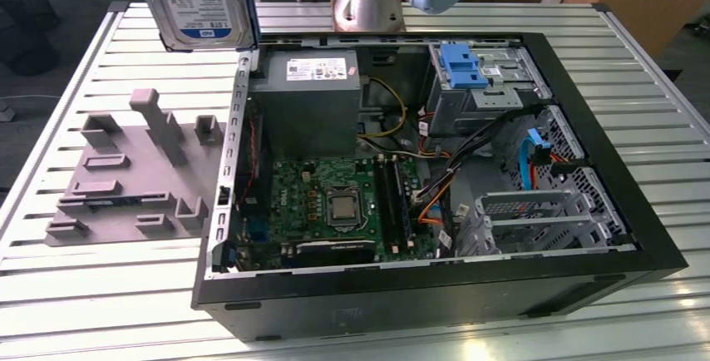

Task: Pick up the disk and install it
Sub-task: 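Pick up the disk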

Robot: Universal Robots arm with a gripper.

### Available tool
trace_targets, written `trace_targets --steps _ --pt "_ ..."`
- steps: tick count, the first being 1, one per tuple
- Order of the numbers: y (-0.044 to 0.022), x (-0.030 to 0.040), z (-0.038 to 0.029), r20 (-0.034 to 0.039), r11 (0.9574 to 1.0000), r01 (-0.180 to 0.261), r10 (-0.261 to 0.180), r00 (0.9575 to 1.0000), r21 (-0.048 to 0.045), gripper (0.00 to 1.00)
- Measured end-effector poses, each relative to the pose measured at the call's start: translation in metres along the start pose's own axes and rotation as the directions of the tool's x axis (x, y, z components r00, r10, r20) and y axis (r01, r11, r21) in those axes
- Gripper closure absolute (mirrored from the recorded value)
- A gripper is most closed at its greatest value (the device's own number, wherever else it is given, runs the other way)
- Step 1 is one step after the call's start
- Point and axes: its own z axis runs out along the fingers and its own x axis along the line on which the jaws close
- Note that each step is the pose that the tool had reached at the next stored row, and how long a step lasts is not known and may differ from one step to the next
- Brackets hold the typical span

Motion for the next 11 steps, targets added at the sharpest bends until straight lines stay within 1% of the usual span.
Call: trace_targets --steps 11 --pt "-0.004 0.0 -0.0001 0.0 1.0 0.0 0.0 1.0 0.0 0.64"
